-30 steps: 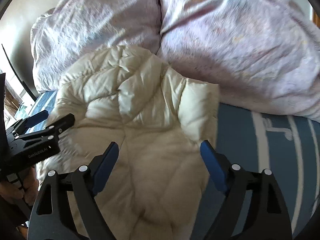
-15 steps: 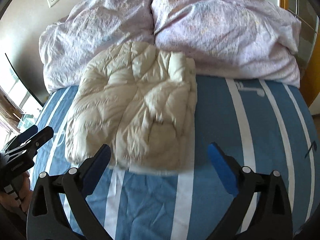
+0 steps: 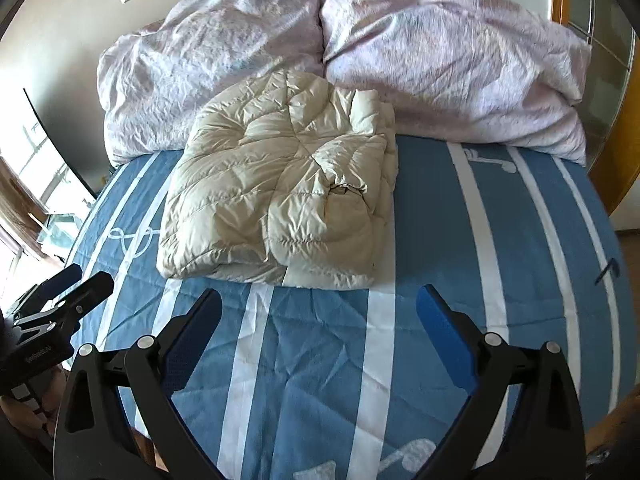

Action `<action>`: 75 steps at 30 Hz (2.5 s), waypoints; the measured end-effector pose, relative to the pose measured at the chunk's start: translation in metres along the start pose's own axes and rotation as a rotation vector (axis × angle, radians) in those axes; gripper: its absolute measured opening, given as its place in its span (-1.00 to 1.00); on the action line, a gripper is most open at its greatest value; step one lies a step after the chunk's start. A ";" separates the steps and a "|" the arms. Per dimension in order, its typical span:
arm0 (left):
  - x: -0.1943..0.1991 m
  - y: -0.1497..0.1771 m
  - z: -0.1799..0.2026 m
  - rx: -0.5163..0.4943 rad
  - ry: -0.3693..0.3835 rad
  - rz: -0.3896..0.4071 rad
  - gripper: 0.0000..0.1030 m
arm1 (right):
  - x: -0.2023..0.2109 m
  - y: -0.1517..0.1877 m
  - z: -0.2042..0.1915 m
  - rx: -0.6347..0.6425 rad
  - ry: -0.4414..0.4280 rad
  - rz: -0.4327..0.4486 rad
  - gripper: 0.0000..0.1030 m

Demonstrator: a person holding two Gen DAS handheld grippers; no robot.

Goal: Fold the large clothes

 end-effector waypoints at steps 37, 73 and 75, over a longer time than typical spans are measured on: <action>0.051 0.045 0.016 -0.002 0.101 -0.019 0.89 | 0.044 0.054 -0.019 -0.054 -0.080 -0.012 0.93; 0.041 0.035 0.020 0.008 0.115 -0.022 0.89 | 0.042 0.047 -0.016 -0.065 -0.084 -0.009 0.93; 0.042 0.035 0.019 0.008 0.116 -0.021 0.89 | 0.042 0.047 -0.016 -0.065 -0.084 -0.010 0.93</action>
Point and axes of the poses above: each gripper's, at about its wrist camera, not at the fingertips, and x roughly against the way its jaws point, z to its right, y to its underside, the point moved 4 cm from there along -x, roughly the way its jaws point, and after that the axes turned 6 degrees about -z, right-handed, at the moved point
